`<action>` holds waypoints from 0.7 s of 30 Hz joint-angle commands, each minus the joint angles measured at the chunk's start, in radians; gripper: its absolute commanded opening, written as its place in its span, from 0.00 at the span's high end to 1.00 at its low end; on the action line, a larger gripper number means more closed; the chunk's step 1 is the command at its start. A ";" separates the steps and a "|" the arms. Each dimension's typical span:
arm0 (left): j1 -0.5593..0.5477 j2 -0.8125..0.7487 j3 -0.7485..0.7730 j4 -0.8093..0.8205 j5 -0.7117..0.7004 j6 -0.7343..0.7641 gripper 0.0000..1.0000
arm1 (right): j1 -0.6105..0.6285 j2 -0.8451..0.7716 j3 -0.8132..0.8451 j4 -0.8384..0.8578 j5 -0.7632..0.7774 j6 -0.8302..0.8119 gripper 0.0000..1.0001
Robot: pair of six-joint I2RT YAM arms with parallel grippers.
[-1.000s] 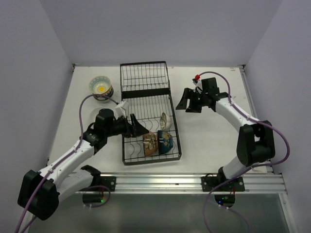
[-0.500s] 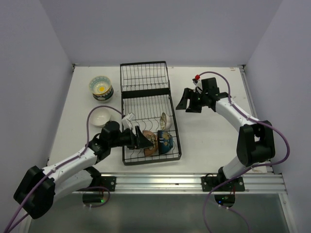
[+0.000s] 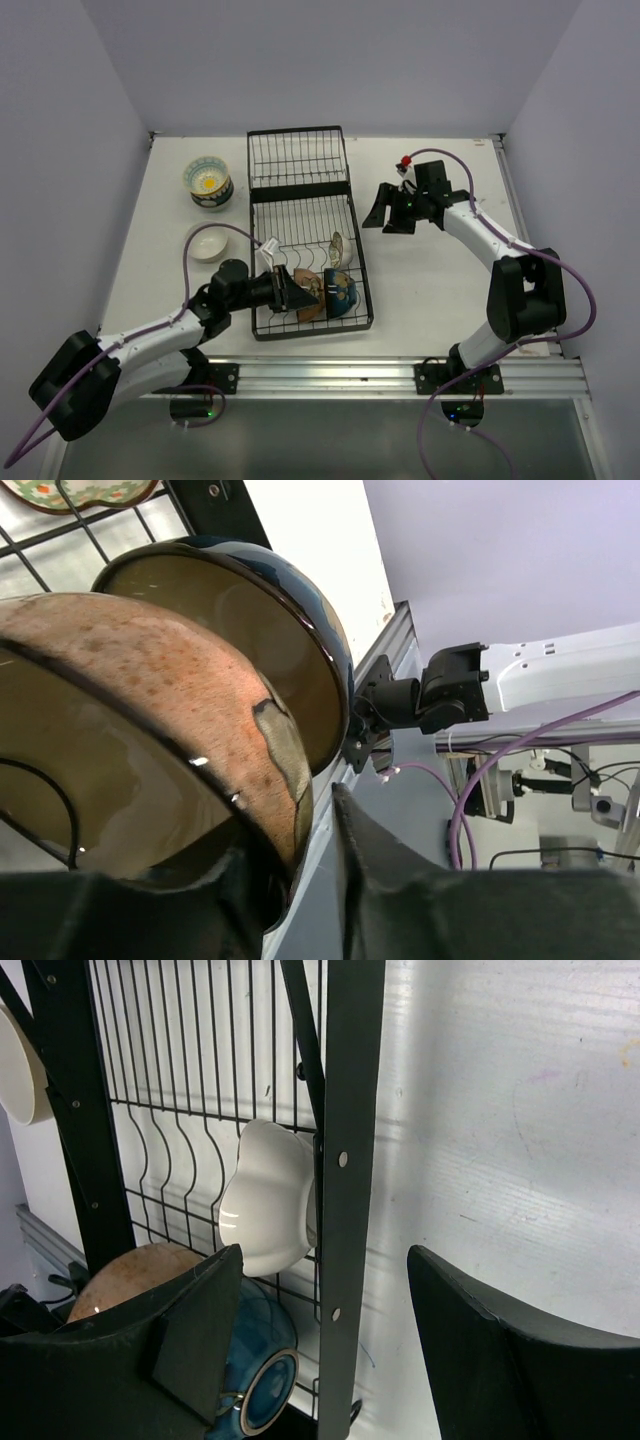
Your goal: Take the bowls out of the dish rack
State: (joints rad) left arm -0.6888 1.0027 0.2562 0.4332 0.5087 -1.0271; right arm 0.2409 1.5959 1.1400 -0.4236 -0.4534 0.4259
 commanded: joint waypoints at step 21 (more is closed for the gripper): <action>-0.006 0.089 -0.061 0.295 0.154 0.163 1.00 | -0.005 0.010 0.043 -0.053 0.038 -0.022 0.30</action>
State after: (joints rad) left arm -0.6876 1.0897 0.1978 0.6735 0.5808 -0.9463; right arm 0.2409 1.5978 1.1408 -0.4625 -0.4347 0.4236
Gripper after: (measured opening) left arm 0.196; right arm 0.705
